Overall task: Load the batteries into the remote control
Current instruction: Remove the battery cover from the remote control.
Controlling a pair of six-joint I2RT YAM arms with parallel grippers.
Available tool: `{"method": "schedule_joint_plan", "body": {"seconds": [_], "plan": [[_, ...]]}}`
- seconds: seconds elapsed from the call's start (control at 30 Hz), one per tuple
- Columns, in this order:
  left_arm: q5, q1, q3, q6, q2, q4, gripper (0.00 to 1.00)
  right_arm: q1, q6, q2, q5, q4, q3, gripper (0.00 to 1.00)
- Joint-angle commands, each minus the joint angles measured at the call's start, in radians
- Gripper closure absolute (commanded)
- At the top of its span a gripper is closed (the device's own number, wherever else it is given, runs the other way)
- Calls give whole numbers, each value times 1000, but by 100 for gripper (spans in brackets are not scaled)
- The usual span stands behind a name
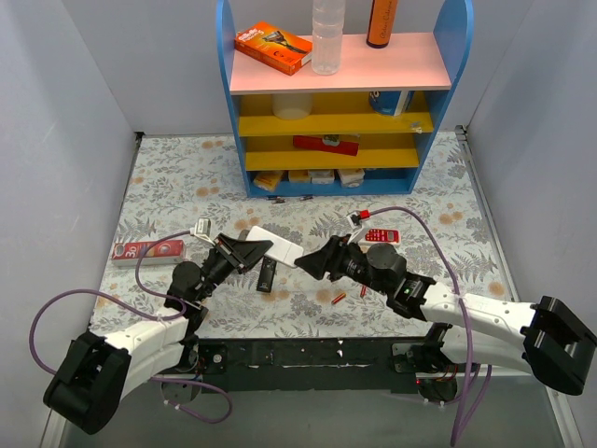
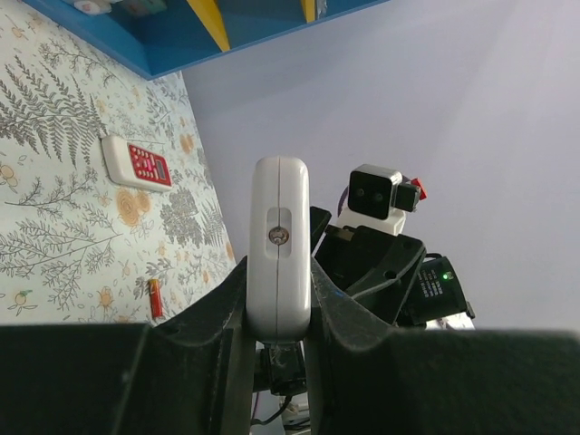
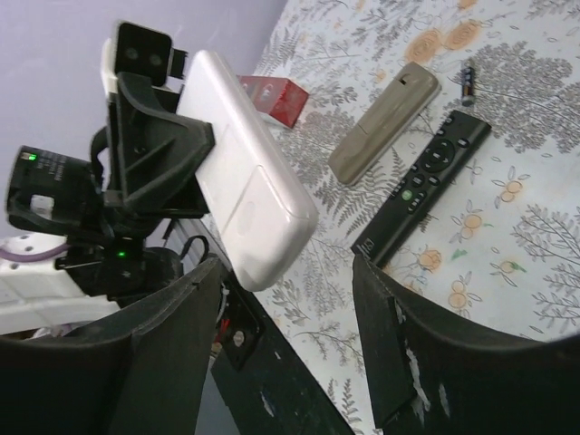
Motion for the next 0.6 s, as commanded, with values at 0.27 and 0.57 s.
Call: {"method": "schedule_joint_plan", "body": {"seconds": [0.27,0.57], "plan": [[17,-3,0,-143,45,125,100,-57,97,91,-137,308,-13,39],[42,-3,11,-137,48,166,100,-87,129,149,-154,353,-43,54]]}}
